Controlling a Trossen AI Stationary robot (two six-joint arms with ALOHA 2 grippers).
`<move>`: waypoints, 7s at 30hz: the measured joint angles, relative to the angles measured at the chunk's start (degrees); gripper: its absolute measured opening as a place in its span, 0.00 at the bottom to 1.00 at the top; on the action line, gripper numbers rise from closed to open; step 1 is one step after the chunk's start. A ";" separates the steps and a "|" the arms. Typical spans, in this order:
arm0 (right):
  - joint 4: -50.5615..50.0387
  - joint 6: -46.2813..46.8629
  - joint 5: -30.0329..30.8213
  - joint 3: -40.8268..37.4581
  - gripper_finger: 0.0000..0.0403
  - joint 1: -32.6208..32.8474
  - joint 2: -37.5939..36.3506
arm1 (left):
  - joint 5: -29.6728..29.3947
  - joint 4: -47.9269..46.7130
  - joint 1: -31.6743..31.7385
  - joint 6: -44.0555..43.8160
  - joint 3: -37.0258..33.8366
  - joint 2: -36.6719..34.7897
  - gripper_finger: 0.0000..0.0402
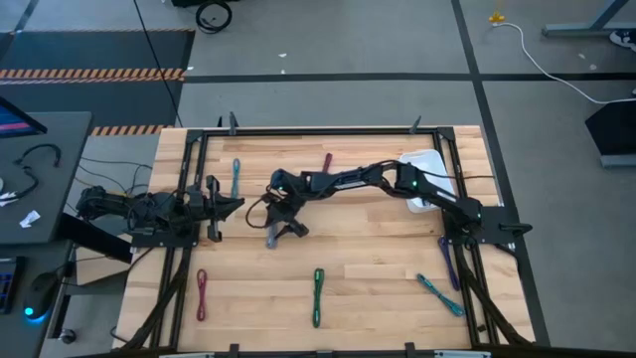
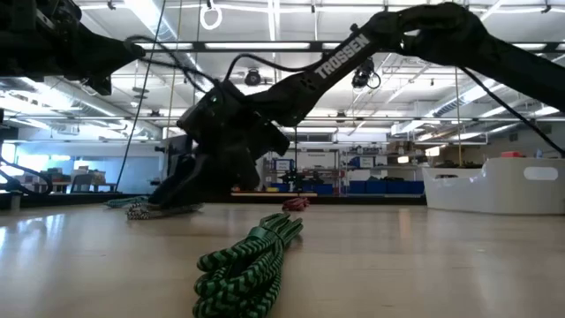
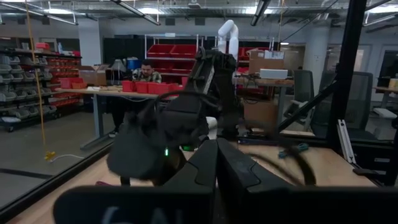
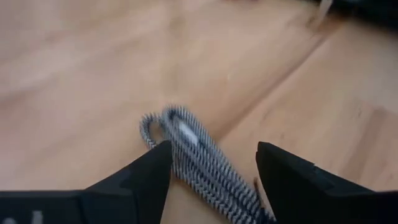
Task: Pick and place USB-C Cables
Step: Put the white charger cable into the white bin, then put the bottom pink charger cable into the white bin
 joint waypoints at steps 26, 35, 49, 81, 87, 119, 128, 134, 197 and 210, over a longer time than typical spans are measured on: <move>-11.30 3.50 6.08 2.31 0.04 -1.22 -3.15 | -0.60 0.02 0.02 -0.47 0.00 0.00 0.04; -4.94 16.10 13.82 -11.05 0.04 -1.55 -16.28 | -0.62 -0.07 0.00 -0.20 0.00 0.00 0.03; 10.84 40.61 51.93 -52.66 0.04 -1.41 -59.18 | -0.63 -0.10 0.00 -0.07 0.00 0.00 0.03; -41.84 101.12 88.81 -77.89 0.04 -7.04 -89.55 | -0.63 -0.33 0.00 0.04 0.00 0.00 0.02; -41.29 100.86 87.44 -78.87 0.04 -11.51 -82.52 | -0.63 -0.32 0.00 0.04 0.00 0.00 0.05; -38.23 96.54 86.63 -78.93 0.26 -15.16 -63.84 | -0.63 -0.30 0.00 -0.20 0.00 0.00 0.03; -54.36 92.64 88.15 -70.42 0.47 -13.84 -75.15 | -0.63 -0.26 0.00 -0.24 0.00 0.00 0.04; -53.13 84.66 88.59 -63.67 0.48 -10.86 -79.92 | -0.63 -0.11 0.00 -0.25 0.00 0.00 0.03; 78.68 48.43 65.05 -87.61 0.44 27.13 -41.92 | 40.63 -39.71 -38.06 -119.31 29.28 76.99 0.57; 78.61 47.99 65.03 -87.61 0.43 27.45 -41.93 | 37.18 -36.48 -39.22 -116.12 27.51 77.00 0.08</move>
